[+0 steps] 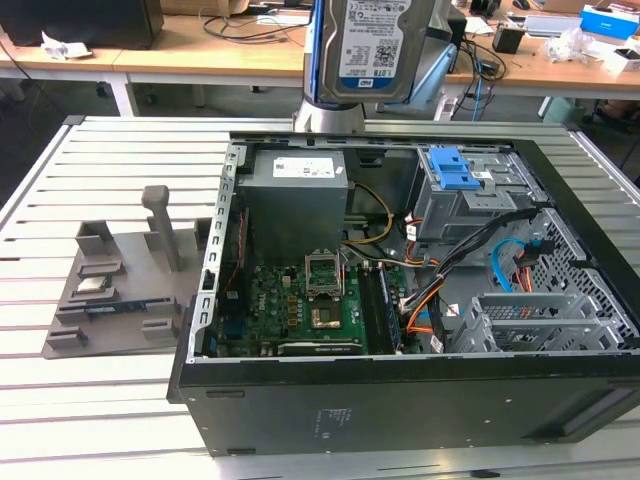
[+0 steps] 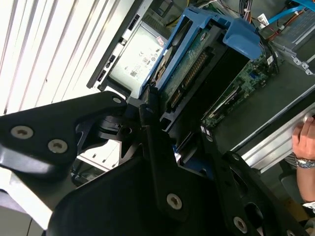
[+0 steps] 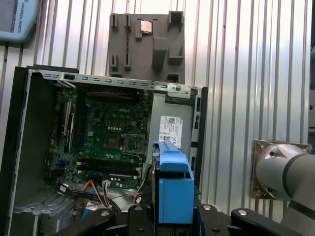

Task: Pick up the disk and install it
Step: 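Pick up the disk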

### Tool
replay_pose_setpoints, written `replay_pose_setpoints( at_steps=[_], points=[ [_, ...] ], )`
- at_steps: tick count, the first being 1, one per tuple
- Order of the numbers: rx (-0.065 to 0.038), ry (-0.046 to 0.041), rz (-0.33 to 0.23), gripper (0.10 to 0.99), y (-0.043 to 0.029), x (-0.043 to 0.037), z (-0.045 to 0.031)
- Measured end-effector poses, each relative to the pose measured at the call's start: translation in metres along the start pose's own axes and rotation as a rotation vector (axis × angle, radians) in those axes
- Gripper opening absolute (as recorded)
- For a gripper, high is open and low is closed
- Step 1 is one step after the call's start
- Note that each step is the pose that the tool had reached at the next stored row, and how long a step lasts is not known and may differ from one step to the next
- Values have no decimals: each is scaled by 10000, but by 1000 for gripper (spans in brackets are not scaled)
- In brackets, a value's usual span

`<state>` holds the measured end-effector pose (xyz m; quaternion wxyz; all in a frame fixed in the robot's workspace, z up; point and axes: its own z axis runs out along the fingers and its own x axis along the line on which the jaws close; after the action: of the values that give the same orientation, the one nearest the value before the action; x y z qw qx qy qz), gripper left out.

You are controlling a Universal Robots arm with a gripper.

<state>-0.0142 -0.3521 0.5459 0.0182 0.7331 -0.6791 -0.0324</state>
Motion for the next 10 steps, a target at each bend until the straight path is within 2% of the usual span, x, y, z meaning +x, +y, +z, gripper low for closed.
replay_pose_setpoints(
  at_steps=[10],
  points=[
    [0,0,0,365,5,69,4]
  ],
)
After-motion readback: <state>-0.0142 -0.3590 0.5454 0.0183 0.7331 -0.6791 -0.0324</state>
